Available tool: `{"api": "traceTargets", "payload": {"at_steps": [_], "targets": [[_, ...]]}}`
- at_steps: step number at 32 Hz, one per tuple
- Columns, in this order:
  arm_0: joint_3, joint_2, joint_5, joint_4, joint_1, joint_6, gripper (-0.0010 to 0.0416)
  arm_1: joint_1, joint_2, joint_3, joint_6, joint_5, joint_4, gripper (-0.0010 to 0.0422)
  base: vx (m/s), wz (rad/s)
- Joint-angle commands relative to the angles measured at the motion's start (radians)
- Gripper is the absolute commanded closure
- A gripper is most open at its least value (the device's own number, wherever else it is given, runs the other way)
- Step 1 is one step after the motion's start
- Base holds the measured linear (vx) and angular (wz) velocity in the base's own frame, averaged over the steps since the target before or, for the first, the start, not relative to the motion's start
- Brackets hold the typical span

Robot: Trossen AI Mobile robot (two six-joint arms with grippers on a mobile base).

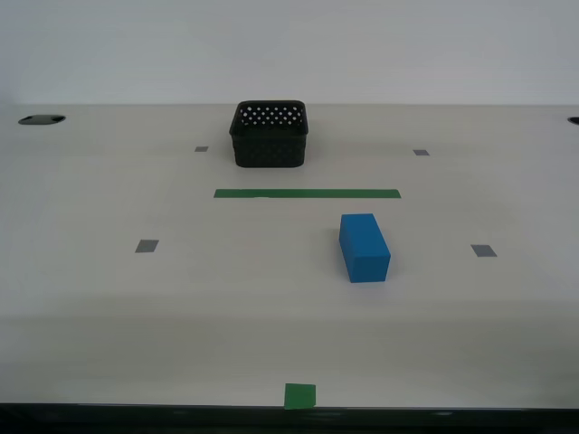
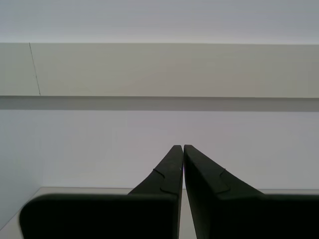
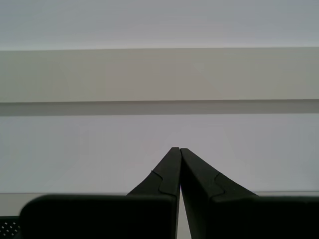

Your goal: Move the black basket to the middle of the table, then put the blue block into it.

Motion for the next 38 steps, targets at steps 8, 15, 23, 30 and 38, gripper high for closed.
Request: {"api": "traceTargets", "payload": {"at_steps": [8, 15, 23, 30, 38], "targets": [[0.001, 0.0, 0.0, 0.003, 0.0, 0.0, 0.0405, 0.0, 0.0, 0.002, 0.001, 0.002, 0.007, 0.0412, 0.0, 0.0], [0.0, 0.0, 0.0, 0.003, 0.0, 0.0, 0.0405, 0.001, 0.0, 0.002, 0.001, 0.002, 0.008, 0.0412, 0.0, 0.0], [0.001, 0.0, -0.001, 0.005, 0.0, 0.0, 0.0405, 0.0, 0.0, 0.011, -0.051, 0.002, -0.011, 0.0412, 0.0, 0.0], [0.034, 0.0, -0.002, -0.007, 0.001, 0.005, 0.0405, -0.003, 0.0, 0.121, -0.082, 0.003, -0.299, 0.0412, 0.0, 0.0], [0.195, 0.01, -0.002, -0.367, 0.002, 0.004, 0.0405, -0.063, 0.051, 0.304, -0.08, 0.003, -0.621, 0.0412, 0.0, 0.0]]}}
